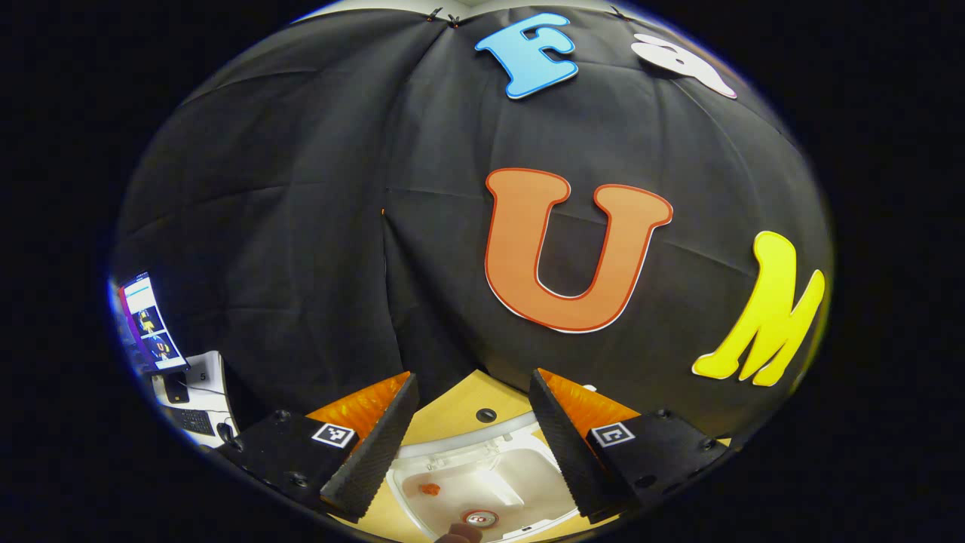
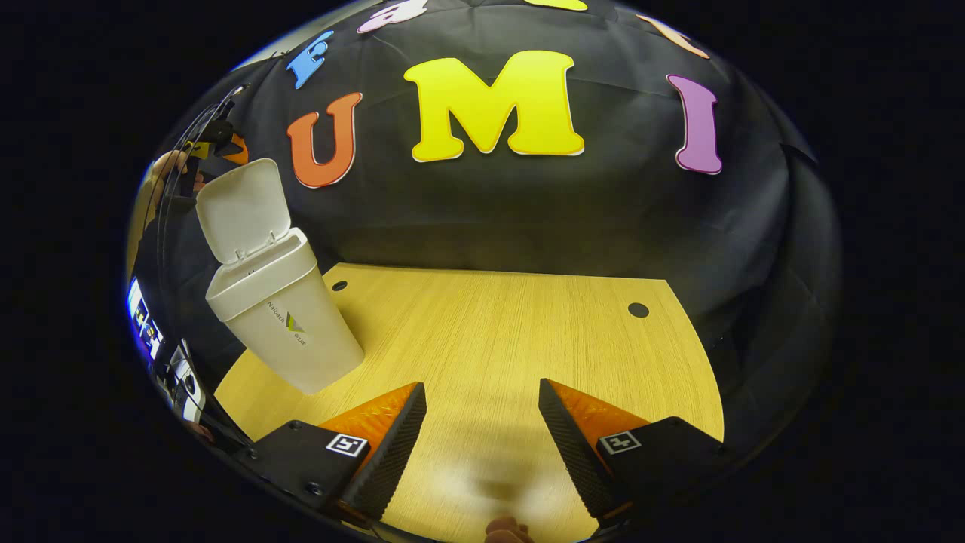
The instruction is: Press the lid of the desktop garbage bin to open it, pick up the crumpled paper on the desktop and throw it into the bin, then pick up the pop can on the desktop and drop it into the bin, and finally close the garbage bin lid.
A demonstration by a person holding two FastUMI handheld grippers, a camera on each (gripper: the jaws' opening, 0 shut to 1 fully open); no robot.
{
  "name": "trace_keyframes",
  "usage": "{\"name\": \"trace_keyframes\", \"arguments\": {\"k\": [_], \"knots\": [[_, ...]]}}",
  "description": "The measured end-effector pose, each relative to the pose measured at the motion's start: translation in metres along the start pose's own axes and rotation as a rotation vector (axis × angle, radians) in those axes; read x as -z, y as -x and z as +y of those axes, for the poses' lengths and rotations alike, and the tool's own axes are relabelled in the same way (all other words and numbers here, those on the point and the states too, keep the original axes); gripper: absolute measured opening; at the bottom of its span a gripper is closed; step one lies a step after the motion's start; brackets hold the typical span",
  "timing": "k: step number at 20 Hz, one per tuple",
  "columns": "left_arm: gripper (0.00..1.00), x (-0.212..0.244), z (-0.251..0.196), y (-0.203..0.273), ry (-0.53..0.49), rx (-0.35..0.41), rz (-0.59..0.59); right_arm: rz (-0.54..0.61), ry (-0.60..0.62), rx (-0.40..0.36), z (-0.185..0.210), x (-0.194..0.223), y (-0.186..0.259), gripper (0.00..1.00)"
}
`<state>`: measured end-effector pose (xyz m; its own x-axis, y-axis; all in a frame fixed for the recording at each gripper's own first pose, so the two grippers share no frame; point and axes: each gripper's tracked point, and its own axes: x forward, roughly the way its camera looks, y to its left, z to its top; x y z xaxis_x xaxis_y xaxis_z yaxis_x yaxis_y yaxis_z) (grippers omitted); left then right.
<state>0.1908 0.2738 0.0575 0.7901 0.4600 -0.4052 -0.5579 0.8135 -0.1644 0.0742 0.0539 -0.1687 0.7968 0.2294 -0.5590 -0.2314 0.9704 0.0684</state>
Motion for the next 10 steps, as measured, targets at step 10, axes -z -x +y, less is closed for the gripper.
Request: {"name": "trace_keyframes", "arguments": {"k": [10], "knots": [[0.98, 0.053, -0.027, 0.039, -0.002, 0.015, -0.019, 0.006, 0.008, -0.033, -0.010, 0.016, 0.005, 0.95]]}}
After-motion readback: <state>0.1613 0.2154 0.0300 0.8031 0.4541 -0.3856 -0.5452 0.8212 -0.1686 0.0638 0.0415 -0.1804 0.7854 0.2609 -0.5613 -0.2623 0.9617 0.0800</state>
